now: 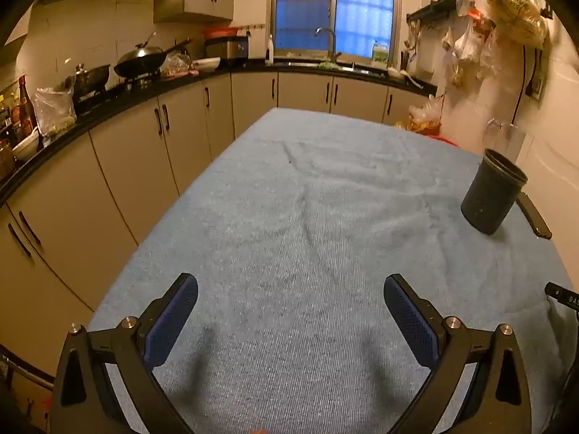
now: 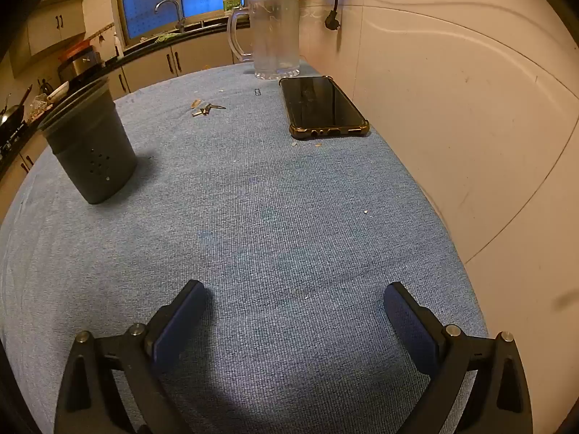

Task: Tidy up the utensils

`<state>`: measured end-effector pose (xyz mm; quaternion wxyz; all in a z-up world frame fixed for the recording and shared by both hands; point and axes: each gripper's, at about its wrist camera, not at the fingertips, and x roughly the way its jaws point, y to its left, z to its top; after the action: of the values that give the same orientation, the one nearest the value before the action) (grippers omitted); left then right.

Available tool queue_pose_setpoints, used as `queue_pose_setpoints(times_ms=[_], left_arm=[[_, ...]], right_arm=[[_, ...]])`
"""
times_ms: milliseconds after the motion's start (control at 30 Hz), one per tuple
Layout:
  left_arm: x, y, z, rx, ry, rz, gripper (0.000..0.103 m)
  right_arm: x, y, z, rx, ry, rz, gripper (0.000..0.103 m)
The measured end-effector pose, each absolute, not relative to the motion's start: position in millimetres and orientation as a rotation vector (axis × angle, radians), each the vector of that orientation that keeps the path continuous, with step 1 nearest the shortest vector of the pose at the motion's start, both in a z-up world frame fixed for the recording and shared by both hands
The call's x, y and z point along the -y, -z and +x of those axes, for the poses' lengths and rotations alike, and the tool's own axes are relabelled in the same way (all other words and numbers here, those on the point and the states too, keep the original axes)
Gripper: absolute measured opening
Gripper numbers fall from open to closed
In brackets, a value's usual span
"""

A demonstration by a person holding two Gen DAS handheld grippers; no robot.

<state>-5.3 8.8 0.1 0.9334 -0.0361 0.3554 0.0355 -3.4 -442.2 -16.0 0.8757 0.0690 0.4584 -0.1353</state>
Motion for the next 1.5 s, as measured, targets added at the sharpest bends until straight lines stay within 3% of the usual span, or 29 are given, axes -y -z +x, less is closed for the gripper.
queue_pose_setpoints(times_ms=[1167,1500], left_arm=[[35,-33,-45,-0.708,-0.069,-0.009,0.102],[39,-47,-77,-0.640,-0.058,-0.025,0.102]], right_arm=[[449,12,-3,-0.976,0.220,0.150,0.102],[398,-79,-147,-0.587,0.252,0.072,0.102]])
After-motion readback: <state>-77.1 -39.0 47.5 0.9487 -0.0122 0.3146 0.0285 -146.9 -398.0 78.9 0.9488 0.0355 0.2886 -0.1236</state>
